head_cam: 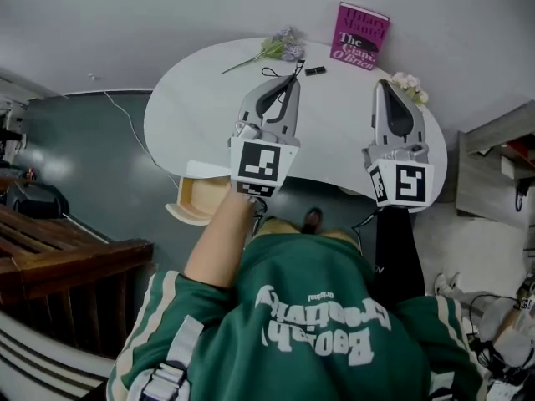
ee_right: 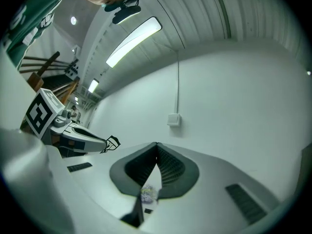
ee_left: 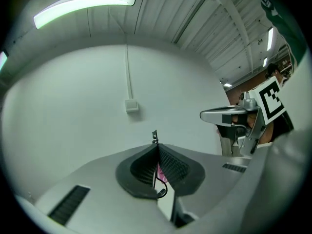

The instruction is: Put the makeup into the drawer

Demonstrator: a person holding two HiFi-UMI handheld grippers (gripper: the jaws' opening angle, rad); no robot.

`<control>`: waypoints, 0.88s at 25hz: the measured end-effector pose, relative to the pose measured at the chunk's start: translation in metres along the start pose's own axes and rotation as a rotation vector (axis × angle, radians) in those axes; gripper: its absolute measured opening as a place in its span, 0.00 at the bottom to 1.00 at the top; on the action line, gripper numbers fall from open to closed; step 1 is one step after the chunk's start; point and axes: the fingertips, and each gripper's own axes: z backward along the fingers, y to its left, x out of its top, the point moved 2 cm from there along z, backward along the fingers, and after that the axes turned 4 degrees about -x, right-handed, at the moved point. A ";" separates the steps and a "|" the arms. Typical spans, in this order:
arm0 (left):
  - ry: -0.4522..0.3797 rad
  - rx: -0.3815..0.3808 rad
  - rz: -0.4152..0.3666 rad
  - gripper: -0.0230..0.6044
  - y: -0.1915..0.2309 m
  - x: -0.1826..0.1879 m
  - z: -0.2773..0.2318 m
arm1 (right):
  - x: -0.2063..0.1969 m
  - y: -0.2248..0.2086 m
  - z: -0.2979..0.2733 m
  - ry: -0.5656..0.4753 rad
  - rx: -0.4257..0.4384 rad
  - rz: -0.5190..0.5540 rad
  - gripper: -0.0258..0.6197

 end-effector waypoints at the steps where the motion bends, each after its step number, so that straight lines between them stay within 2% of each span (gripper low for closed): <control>1: 0.005 0.023 -0.003 0.07 0.010 -0.001 0.012 | 0.001 0.015 -0.006 -0.004 0.027 -0.010 0.05; 14: 0.071 0.310 -0.018 0.07 0.128 -0.014 0.170 | 0.029 0.205 -0.066 -0.057 0.336 -0.104 0.05; 19: 0.080 0.369 -0.016 0.07 0.146 -0.018 0.212 | 0.044 0.253 -0.073 -0.082 0.405 -0.107 0.05; 22: 0.120 0.381 0.009 0.07 0.153 -0.044 0.231 | 0.043 0.278 -0.073 -0.073 0.439 -0.108 0.05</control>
